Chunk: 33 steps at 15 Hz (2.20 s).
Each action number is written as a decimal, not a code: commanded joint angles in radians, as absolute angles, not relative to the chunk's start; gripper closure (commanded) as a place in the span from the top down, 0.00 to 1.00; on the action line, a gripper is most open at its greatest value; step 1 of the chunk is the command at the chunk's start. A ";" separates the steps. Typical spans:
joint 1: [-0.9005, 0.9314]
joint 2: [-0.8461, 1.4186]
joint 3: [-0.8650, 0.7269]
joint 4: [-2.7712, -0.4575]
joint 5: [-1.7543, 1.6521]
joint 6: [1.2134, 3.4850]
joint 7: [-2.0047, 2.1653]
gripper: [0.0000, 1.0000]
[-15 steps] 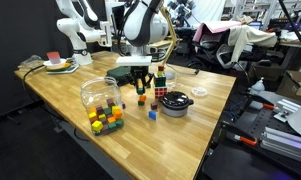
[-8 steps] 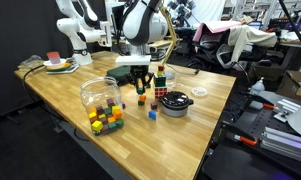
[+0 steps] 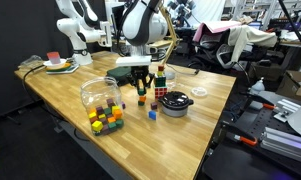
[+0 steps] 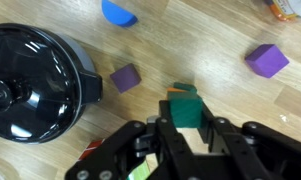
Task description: Get the green block on the table and put it on the orange block
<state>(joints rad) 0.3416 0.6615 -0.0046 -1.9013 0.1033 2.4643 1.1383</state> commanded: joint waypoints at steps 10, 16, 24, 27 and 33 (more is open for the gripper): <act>0.319 0.683 0.011 -1.856 0.114 2.423 1.141 0.07; 0.304 0.698 0.015 -1.846 0.124 2.415 1.136 0.07; 0.298 0.710 0.016 -1.831 0.128 2.396 1.136 0.07; 0.297 0.711 0.020 -1.827 0.131 2.392 1.134 0.07; 0.296 0.719 0.029 -1.823 0.141 2.384 1.133 0.20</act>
